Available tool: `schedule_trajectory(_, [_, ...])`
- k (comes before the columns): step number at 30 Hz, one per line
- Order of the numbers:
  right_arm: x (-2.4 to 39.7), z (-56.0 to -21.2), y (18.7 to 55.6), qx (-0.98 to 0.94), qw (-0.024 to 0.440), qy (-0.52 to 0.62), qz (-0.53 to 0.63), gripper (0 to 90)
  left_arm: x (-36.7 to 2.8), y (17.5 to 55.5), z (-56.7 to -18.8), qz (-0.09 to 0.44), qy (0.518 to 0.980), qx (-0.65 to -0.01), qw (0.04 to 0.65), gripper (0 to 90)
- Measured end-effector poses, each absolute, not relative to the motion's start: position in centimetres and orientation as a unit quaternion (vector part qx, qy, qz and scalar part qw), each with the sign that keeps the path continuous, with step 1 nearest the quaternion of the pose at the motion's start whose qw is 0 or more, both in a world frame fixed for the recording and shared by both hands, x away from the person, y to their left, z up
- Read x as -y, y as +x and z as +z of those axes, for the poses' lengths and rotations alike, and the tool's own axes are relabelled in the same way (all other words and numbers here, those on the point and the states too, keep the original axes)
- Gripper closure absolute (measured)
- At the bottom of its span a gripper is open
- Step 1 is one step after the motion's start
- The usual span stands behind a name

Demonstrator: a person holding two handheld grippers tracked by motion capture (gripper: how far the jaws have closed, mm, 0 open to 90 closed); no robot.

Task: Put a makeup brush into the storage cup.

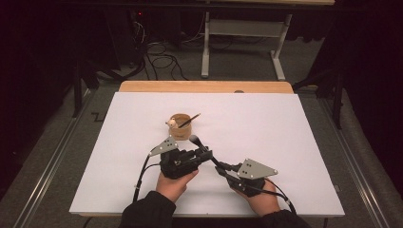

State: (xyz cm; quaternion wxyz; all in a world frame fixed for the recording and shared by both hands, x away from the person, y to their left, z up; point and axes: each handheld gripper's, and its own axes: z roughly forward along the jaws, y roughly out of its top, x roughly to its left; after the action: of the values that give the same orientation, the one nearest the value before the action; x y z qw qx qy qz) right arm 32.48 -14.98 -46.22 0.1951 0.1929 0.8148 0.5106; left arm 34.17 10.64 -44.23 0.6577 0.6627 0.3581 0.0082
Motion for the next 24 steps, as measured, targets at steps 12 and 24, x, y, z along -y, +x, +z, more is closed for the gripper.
schedule_trajectory(12, [14.87,-46.32,32.43,-0.818,0.196,0.193,0.506,80.0,-10.70,34.15,-44.27,0.000,0.661,-0.348,0.665,75.9])
schedule_trajectory(24, [14.83,-46.43,32.47,-0.818,0.198,0.194,0.504,79.6,-10.79,34.32,-44.55,-0.012,0.656,-0.348,0.669,76.9])
